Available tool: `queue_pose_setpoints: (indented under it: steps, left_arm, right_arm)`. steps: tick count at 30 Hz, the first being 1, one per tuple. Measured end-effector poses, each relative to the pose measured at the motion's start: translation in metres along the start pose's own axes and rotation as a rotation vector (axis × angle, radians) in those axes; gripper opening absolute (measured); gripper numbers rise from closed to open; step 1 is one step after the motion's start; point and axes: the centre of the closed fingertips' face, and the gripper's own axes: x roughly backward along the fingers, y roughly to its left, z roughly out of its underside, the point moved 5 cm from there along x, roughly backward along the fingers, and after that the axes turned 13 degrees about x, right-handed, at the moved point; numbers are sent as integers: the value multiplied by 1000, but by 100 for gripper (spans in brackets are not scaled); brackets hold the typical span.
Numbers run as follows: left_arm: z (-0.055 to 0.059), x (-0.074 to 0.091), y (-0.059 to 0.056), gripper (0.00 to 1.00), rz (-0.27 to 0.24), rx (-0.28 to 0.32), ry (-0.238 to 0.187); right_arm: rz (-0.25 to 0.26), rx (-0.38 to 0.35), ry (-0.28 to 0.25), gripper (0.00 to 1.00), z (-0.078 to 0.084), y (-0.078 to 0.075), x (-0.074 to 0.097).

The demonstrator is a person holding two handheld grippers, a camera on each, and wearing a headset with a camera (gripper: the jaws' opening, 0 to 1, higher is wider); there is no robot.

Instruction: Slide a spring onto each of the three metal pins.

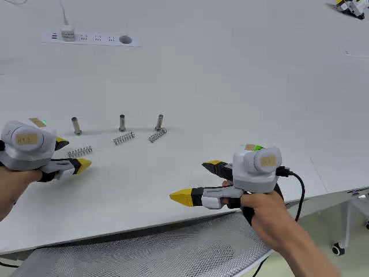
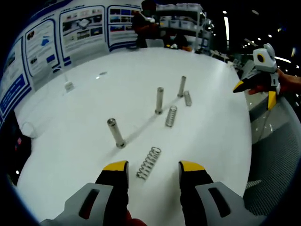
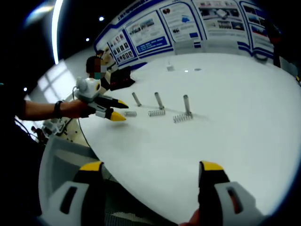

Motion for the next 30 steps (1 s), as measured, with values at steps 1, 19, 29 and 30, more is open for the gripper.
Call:
queue_pose_setpoints:
  steps: [1,19,29,30]
  left_arm:
    - [1,-1,0,41,-2,-1,2]
    - [5,-9,2,11,-53,-56,40]
    - [10,-4,1,10,-52,-1,44]
    - [11,-3,1,10,-52,1,44]
  right_arm:
    - [2,-1,0,83,0,0,1]
    - [9,9,12,83,0,-3,5]
    - [12,14,8,83,-2,0,5]
    - [12,14,9,83,-2,0,5]
